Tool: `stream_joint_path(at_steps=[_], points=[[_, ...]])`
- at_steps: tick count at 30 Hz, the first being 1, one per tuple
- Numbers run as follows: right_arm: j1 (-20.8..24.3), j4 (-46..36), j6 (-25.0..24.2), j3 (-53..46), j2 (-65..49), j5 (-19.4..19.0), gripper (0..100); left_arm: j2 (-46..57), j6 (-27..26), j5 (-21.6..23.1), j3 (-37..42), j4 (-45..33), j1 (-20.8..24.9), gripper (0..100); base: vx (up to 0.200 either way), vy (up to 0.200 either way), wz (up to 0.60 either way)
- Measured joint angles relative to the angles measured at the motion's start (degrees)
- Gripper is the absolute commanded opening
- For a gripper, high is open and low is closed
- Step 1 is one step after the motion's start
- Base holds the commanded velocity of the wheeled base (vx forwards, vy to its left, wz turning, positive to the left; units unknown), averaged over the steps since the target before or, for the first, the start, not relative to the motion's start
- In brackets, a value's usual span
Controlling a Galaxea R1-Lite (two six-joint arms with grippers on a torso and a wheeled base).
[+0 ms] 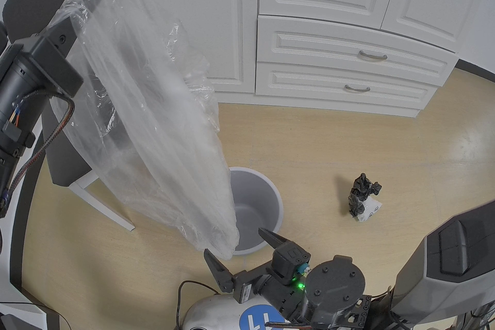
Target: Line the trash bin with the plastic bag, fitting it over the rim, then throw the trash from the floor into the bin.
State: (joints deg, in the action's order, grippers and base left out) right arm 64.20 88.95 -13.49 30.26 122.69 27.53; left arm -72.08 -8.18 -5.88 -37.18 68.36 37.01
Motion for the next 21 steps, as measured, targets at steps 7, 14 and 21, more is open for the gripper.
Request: stream_joint_path(at_steps=[7, 14, 21], points=[[-1.0, 0.1, -1.1, 5.7, 0.2, 3.9, 100, 0.0, 0.0, 0.0, 0.0, 0.0, 0.0, 0, 0.0, 0.0, 0.0], [-2.9, 0.0, -3.0, 12.5, 0.3, 8.0, 100, 0.2, 0.0, 0.0, 0.0, 0.0, 0.0, 0, 0.0, 0.0, 0.0], [-7.8, 0.0, -3.4, 20.0, -1.5, 11.5, 100, 0.8, 0.0, -0.1, 0.0, 0.0, 0.1, 0, 0.0, 0.0, 0.0]])
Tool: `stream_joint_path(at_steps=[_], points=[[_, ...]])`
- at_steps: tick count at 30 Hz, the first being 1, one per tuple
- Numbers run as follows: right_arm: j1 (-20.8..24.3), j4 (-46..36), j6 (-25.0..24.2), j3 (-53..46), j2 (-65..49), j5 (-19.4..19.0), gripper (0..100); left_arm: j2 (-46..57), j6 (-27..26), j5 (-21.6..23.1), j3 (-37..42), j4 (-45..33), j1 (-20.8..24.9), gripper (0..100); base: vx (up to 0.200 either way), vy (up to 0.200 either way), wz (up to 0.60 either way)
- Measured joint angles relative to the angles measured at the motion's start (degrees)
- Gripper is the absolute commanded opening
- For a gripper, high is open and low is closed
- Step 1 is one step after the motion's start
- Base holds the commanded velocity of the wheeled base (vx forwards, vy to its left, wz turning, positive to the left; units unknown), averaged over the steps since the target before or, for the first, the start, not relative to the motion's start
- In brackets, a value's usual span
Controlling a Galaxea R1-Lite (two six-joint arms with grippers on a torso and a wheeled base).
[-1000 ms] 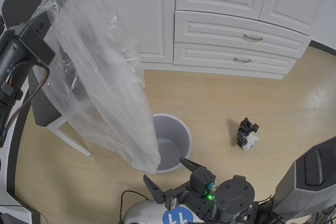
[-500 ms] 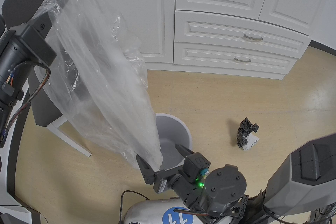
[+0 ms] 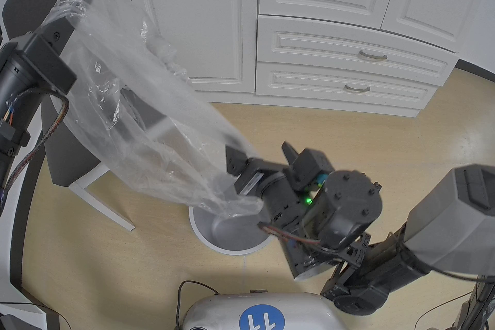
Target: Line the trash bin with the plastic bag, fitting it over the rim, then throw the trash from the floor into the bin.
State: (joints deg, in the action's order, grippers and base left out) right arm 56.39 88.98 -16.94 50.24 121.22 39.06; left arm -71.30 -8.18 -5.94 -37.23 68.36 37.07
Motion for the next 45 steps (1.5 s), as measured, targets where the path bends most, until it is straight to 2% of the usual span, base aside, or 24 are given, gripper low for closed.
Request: stream_joint_path(at_steps=[9, 15, 18, 21, 27, 31, 39, 45], points=[[-4.5, -0.4, -1.0, 1.9, -2.8, 0.3, 100, 1.2, -0.1, 0.0, -0.1, 0.0, 0.0, 0, 0.0, 0.0, 0.0], [-5.8, -6.5, -4.2, 2.1, -3.3, 0.3, 100, 1.7, -0.1, 0.0, -0.2, 0.0, 0.0, 0, 0.0, 0.0, 0.0], [-6.2, -12.2, -5.9, 2.0, -4.1, 0.2, 100, 1.9, -0.1, 0.0, -0.2, 0.0, 0.0, 0, 0.0, 0.0, 0.0], [-6.3, -18.9, -9.2, 2.0, -5.4, -0.1, 100, 2.0, 0.0, 0.0, -0.3, 0.0, 0.0, 0, 0.0, 0.0, 0.0], [-6.7, -32.4, -23.3, 5.1, -8.7, -1.1, 100, 2.2, 0.0, 0.0, -0.4, 0.1, 0.0, 0, 0.0, 0.0, 0.0], [-7.1, -38.6, -28.9, 8.3, -10.1, -2.7, 100, 2.3, 0.0, 0.0, -0.4, 0.1, 0.0, 0, 0.0, 0.0, 0.0], [-6.4, -38.9, -29.7, 8.8, -10.5, -4.5, 100, 2.6, 0.0, 0.0, -0.5, 0.1, 0.0, 0, 0.0, 0.0, 0.0], [-4.8, -38.5, -29.2, 5.5, -10.6, -8.3, 100, 3.0, 0.0, 0.0, -0.6, 0.1, 0.0, 0, 0.0, 0.0, 0.0]])
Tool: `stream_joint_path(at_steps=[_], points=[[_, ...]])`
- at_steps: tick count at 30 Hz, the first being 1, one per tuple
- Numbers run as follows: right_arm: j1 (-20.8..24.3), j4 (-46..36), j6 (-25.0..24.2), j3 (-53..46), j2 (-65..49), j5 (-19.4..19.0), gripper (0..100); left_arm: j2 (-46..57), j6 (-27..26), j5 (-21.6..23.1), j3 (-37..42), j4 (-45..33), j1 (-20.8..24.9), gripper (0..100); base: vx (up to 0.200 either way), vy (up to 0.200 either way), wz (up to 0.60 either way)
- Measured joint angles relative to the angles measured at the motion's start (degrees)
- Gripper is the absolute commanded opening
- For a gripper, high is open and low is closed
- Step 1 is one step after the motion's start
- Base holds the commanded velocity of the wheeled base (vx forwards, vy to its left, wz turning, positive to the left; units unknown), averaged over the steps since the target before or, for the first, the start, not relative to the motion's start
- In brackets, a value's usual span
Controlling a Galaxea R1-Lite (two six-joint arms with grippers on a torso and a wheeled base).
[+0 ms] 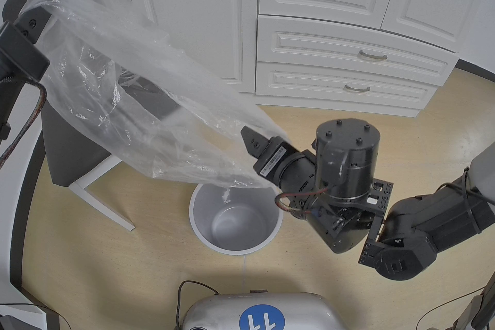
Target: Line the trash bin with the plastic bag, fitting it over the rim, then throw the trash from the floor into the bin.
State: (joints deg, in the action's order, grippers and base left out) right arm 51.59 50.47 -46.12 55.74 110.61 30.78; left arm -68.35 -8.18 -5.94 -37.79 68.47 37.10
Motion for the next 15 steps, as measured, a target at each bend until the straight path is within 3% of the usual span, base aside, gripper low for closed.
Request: stream_joint_path(at_steps=[7, 15], points=[[1.1, 5.9, 2.4, -5.6, -0.5, -4.1, 100, 0.5, 0.0, 0.0, 0.1, 0.0, 0.0, 0, 0.0, 0.0, 0.0], [2.3, 23.6, 6.0, -11.4, 0.5, -6.7, 100, 1.1, 0.0, 0.1, 0.1, 0.0, 0.0, 0, 0.0, 0.0, 0.0]])
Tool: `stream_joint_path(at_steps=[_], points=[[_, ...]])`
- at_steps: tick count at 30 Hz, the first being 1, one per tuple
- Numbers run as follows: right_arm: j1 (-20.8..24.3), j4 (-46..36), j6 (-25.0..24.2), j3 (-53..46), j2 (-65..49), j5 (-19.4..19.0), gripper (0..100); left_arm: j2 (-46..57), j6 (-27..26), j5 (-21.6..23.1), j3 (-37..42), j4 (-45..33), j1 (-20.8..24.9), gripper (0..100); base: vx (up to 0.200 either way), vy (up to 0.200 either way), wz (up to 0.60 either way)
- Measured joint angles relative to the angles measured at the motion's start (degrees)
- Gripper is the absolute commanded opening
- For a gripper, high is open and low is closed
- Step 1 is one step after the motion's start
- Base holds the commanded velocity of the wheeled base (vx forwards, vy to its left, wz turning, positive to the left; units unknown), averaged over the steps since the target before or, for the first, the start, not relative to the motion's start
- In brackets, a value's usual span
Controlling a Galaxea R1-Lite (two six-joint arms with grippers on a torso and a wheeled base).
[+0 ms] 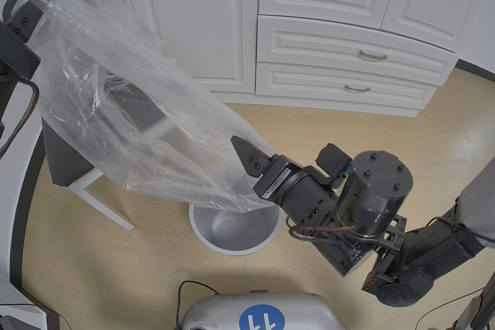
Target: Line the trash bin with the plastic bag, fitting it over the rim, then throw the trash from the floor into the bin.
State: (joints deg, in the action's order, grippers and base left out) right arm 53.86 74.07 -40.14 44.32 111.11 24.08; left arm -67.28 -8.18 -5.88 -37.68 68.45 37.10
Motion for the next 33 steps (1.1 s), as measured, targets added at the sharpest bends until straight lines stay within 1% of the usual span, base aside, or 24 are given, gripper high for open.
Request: stream_joint_path(at_steps=[6, 8, 12, 21, 33], points=[[1.2, 12.7, 3.2, -4.3, 2.7, -2.0, 100, 0.3, 0.0, 0.0, 0.0, 0.0, 0.4, 0, 0.0, 0.0, 0.0], [1.8, 14.6, 4.0, -5.5, 4.1, -2.6, 100, 0.3, 0.0, 0.0, 0.0, 0.0, 0.8, 0, 0.0, 0.0, 0.0], [2.7, 14.9, 4.8, -7.2, 6.7, -3.4, 100, 0.4, 0.0, 0.0, -0.1, 0.0, 1.5, 0, 0.0, 0.0, 0.0], [3.1, 14.9, 4.7, -7.7, 9.0, -3.4, 100, 0.5, 0.0, 0.0, -0.4, 0.0, 1.7, 0, 0.0, 0.0, 0.0], [2.6, 14.9, 5.6, -6.2, 10.3, -2.3, 100, 0.7, 0.0, -0.1, -0.5, 0.0, 1.7, 0, 0.0, 0.0, 0.0]])
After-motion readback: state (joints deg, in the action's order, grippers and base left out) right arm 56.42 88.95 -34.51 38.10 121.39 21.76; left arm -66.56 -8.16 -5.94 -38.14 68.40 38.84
